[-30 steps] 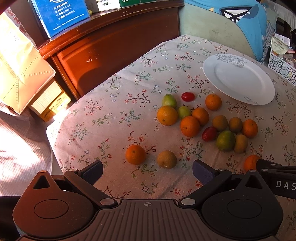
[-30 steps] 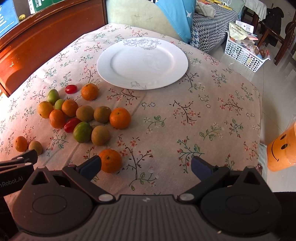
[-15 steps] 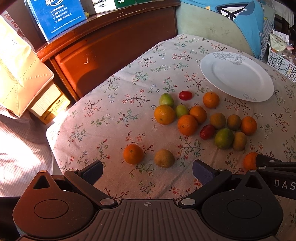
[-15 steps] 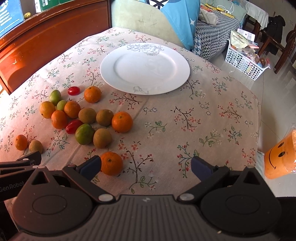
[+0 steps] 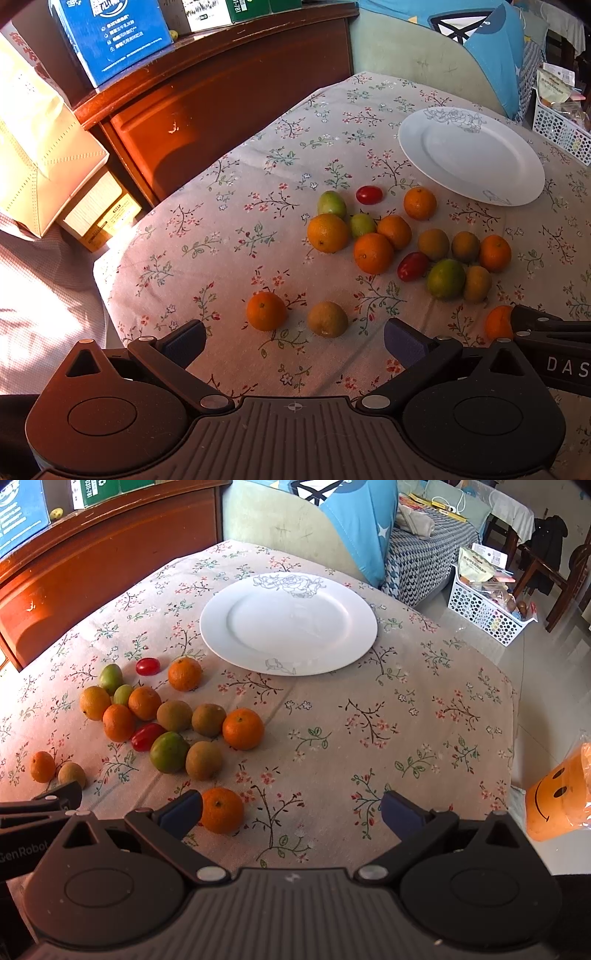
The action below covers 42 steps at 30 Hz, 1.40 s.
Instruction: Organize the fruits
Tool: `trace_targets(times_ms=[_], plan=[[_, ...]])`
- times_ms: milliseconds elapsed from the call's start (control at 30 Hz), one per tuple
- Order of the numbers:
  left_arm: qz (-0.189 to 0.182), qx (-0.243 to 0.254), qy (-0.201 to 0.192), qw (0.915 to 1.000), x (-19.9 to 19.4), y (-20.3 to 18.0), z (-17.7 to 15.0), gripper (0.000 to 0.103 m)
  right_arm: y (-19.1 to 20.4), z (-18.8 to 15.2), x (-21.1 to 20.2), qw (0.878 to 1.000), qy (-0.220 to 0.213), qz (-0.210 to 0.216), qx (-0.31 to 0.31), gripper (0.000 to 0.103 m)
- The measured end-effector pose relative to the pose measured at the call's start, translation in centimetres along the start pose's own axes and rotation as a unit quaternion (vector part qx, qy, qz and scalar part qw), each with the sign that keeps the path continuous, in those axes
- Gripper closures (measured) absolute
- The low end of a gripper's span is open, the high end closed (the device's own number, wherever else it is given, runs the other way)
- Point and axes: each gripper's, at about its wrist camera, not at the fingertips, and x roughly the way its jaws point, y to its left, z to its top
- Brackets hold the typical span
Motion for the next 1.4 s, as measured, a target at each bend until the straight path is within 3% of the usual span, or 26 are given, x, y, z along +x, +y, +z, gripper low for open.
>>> trace_targets(times_ms=[1400], plan=[[-0.004, -0.015, -0.013, 0.9998, -0.49, -0.29, 0.04, 0.001, -0.61, -0.04, -0.13, 1.000, -0.007, 0.006, 0.010, 0.002]])
